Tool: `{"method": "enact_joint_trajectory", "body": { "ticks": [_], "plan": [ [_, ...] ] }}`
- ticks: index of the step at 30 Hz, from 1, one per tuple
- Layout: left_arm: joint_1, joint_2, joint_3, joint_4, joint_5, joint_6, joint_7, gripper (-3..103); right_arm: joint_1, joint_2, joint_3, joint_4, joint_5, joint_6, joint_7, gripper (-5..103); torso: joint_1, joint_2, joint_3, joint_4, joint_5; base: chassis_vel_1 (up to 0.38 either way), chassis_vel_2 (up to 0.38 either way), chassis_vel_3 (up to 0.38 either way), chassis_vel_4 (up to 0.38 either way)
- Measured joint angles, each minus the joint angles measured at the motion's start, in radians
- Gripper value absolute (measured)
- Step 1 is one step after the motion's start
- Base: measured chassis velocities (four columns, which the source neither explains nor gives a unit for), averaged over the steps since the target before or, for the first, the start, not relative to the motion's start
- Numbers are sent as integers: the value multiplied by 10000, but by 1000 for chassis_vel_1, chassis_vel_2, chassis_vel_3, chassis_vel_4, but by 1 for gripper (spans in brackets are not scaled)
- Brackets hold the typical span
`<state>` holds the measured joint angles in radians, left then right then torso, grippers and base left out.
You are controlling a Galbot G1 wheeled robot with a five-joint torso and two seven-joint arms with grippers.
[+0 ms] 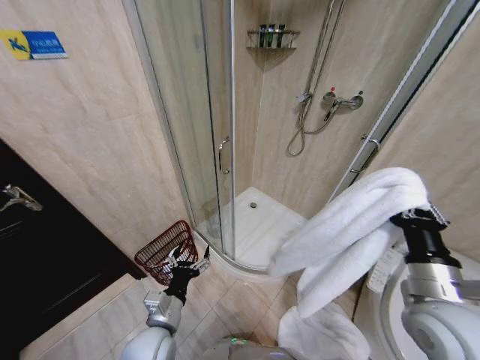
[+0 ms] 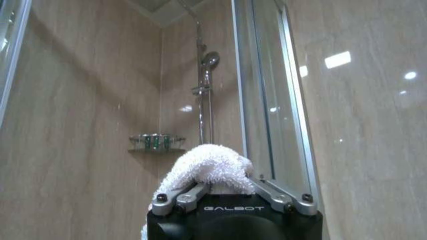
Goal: Discard the used towel into the hamper.
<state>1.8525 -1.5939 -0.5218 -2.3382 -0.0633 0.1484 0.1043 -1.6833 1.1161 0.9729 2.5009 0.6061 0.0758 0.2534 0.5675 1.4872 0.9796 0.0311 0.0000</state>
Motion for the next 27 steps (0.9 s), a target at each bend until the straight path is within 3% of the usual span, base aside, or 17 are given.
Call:
{"method": "enact_joint_trajectory", "body": {
  "ticks": [27],
  "plan": [
    [0, 0, 0, 0, 0, 0, 0, 99, -115, 188, 359, -2, -256, 540, -583, 8, -78, -160, -84, 1, 1, 8, 5, 6, 7]
  ]
}}
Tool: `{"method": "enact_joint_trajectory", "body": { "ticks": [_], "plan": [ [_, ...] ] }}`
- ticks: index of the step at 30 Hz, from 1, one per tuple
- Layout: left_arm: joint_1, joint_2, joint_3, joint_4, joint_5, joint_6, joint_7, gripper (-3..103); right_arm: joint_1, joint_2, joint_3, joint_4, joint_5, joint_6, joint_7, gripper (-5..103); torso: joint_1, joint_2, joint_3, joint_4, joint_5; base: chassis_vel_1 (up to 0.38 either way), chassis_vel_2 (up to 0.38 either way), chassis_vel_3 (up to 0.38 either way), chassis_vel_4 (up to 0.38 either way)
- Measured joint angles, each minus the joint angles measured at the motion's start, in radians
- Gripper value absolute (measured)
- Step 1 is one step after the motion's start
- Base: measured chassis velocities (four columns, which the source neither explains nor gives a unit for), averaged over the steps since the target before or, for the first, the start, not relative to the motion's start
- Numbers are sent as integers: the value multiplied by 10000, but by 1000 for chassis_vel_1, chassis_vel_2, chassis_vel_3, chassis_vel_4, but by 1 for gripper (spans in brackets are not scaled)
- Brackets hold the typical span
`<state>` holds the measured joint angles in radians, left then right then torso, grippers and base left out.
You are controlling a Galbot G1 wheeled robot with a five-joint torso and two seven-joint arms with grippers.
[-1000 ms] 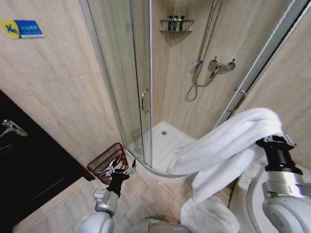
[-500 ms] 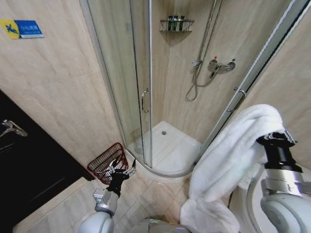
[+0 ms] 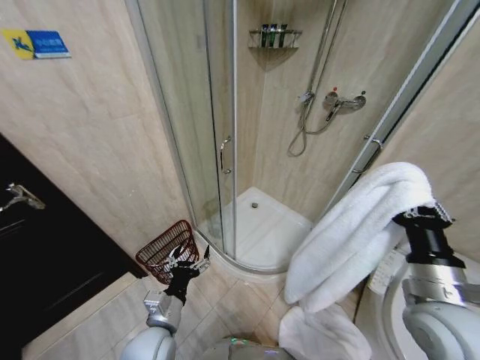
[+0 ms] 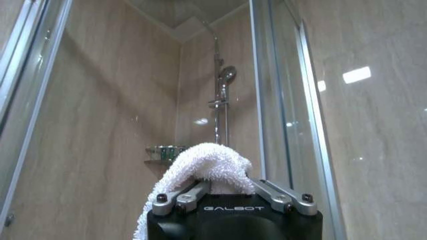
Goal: Discard the used towel into the hamper.
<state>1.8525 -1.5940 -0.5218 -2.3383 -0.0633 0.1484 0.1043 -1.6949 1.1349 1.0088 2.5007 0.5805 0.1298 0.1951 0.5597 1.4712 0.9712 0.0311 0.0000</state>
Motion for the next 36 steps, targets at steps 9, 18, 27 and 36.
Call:
{"method": "enact_joint_trajectory", "body": {
  "ticks": [9, 18, 27, 36],
  "plan": [
    [0, 0, 0, 0, 0, 0, 0, 99, -1, -23, 362, -3, 12, 429, 161, 8, -20, -36, -11, -1, -1, 31, 32, 34, 27],
    [1, 1, 0, 0, 0, 0, 0, 99, -29, -39, 393, -6, 15, 539, 46, 8, 6, 31, 23, -2, 0, 0, 0, 0, 0],
    [0, 0, 0, 0, 0, 0, 0, 99, 107, 4, 316, -7, -45, 673, -4, 8, 162, 365, 198, -2, -1, 0, 0, 0, 0],
    [0, -1, 0, 0, 0, 0, 0, 99, 100, 27, 310, -7, -177, 682, -95, 8, 211, 475, 259, -3, 0, 0, 0, 0, 0]
  ]
}}
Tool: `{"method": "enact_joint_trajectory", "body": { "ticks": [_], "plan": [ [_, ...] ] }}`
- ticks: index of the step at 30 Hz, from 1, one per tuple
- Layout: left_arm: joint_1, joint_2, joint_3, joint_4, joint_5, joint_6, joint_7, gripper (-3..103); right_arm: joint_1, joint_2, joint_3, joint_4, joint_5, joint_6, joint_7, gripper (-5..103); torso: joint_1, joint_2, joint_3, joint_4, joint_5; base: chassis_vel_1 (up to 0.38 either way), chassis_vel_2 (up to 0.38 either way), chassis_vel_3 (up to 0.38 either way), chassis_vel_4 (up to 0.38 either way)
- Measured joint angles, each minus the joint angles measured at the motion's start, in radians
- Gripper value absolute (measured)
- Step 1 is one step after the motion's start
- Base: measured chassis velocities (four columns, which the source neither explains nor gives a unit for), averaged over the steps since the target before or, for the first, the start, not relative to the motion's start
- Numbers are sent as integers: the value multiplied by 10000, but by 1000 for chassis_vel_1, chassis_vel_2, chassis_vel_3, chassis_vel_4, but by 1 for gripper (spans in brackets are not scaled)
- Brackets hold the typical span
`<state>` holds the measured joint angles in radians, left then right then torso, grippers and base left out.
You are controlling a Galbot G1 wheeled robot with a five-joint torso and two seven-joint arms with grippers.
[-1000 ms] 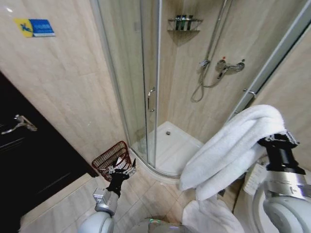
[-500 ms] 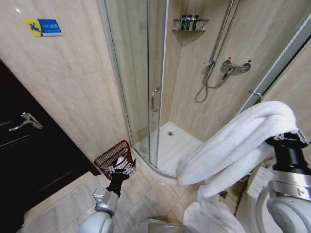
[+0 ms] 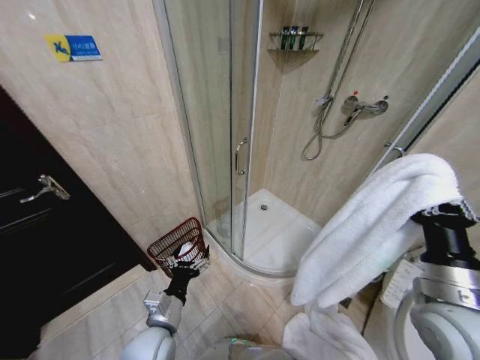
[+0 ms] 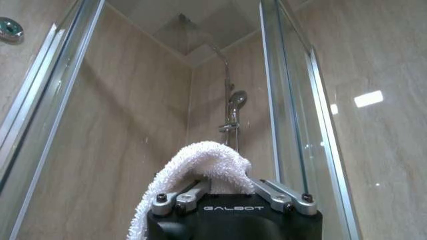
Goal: Discard the used towel into the hamper.
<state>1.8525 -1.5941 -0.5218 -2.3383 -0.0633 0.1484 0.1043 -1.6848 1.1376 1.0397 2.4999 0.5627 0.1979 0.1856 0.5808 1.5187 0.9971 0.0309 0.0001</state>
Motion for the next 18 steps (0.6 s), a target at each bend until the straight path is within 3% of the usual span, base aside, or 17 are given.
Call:
{"method": "enact_joint_trajectory", "body": {
  "ticks": [9, 17, 18],
  "plan": [
    [0, -2, 0, 0, 0, 0, 0, 99, -14, -2, 27, -1, 0, 36, -17, 8, -3, -6, -3, 1, 1, 70, 72, -69, -74],
    [0, 5, -1, 0, 0, 0, 0, 99, -32, 36, 115, 0, 5, 151, -64, 8, -14, -19, -11, -1, -9, 209, 197, -209, -206],
    [0, 4, -2, 0, 0, 0, 0, 99, -21, 66, 159, -1, -50, 156, 4, 8, -14, -23, -12, 3, 6, 245, 253, -207, -198]
  ]
}}
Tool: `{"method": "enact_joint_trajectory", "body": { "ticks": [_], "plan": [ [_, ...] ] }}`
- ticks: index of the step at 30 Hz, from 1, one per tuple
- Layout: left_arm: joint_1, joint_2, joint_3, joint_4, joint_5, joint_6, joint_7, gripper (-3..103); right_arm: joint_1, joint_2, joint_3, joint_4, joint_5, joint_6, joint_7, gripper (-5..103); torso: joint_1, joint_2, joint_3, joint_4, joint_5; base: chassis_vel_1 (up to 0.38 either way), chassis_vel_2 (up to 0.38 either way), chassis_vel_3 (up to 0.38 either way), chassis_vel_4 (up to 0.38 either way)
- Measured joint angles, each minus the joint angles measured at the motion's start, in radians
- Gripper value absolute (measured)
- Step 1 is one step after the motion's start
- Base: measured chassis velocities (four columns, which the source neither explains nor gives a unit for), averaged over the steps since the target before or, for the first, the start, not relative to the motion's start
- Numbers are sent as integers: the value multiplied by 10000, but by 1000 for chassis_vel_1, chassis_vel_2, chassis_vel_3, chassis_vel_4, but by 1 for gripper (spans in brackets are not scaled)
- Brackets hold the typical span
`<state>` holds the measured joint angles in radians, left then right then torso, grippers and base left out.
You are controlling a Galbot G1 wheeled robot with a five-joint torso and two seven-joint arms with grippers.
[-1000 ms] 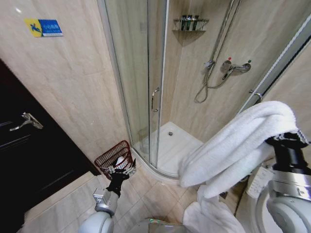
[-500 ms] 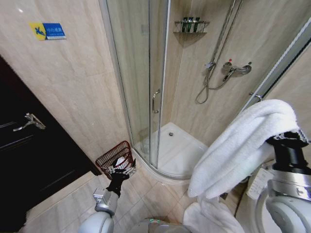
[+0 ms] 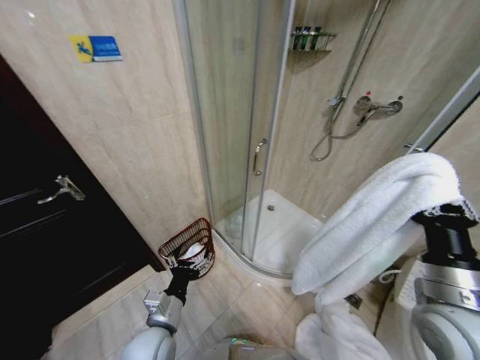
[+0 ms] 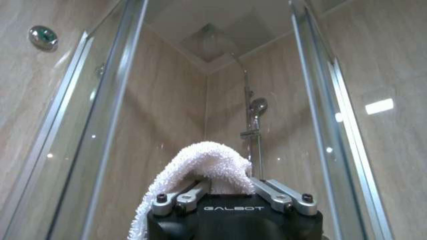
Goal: Discard the used towel into the hamper.
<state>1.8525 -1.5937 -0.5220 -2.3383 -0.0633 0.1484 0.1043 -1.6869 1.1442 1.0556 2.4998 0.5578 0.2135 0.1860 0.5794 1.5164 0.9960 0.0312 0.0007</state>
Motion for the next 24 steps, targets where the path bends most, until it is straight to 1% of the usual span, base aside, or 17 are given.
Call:
{"method": "enact_joint_trajectory", "body": {
  "ticks": [2, 3, 4, 5, 6, 7, 8, 10, 11, 14, 16, 21, 24],
  "plan": [
    [0, 2, -1, 0, 0, 0, 0, 99, 3, 24, 25, 0, -64, 0, 57, 8, 1, -3, 0, 2, -4, 178, 217, -207, -198],
    [0, 6, -5, 0, 0, 0, -2, 99, 6, 66, 73, 1, -157, 2, 150, 8, 2, -6, 0, 0, -18, 178, 217, -144, -176],
    [-1, 6, -4, 0, 0, 0, -1, 99, 0, 134, 181, 3, -247, 18, 254, 8, -2, -5, -3, -6, -23, 129, 147, -77, -140],
    [-1, 6, -4, 0, 0, 0, -1, 99, 0, 134, 181, 3, -247, 18, 254, 8, -2, -5, -3, -6, -23, 129, 147, -77, -140],
    [0, 5, -5, 0, 0, 0, -1, 99, -22, 187, 304, 2, -282, 43, 294, 8, -9, -4, -6, -2, 2, 81, 68, -77, -65],
    [0, 4, -5, 0, 0, 0, -1, 99, -40, 200, 362, 2, -285, 54, 297, 8, -8, -6, -6, -2, -1, 81, 68, -29, -65],
    [0, 5, -5, 0, 0, 0, -1, 99, -69, 210, 462, 2, -286, 83, 297, 8, -5, -10, -5, -1, -14, 0, 0, 0, 0],
    [0, 3, -4, 0, 0, 0, -1, 99, -88, 210, 523, 3, -285, 107, 292, 8, -5, -11, -5, -2, -14, 0, 0, 0, 0],
    [0, -1, -1, 0, 0, 0, -1, 99, -108, 194, 601, 2, -275, 140, 283, 8, -6, -11, -6, -2, 3, -51, -56, 49, 29],
    [0, -3, 3, 0, 0, 0, 0, 99, -112, 171, 625, 2, -266, 161, 272, 8, -6, -15, -6, -3, -4, -100, -70, 52, 62],
    [0, -5, 4, 0, 0, 0, 0, 99, -113, 169, 620, 1, -264, 163, 268, 8, -6, -15, -7, -4, -2, -83, -50, 43, 30],
    [0, -2, 1, 0, 0, 0, 1, 99, -109, 158, 535, 2, -267, 163, 237, 8, -24, -55, -27, -3, -11, 0, 0, 0, 0],
    [0, -2, 1, 0, 0, 0, 1, 99, -109, 150, 528, 2, -267, 163, 229, 8, -49, -105, -52, -3, -11, 0, 0, 0, 0]
  ]
}}
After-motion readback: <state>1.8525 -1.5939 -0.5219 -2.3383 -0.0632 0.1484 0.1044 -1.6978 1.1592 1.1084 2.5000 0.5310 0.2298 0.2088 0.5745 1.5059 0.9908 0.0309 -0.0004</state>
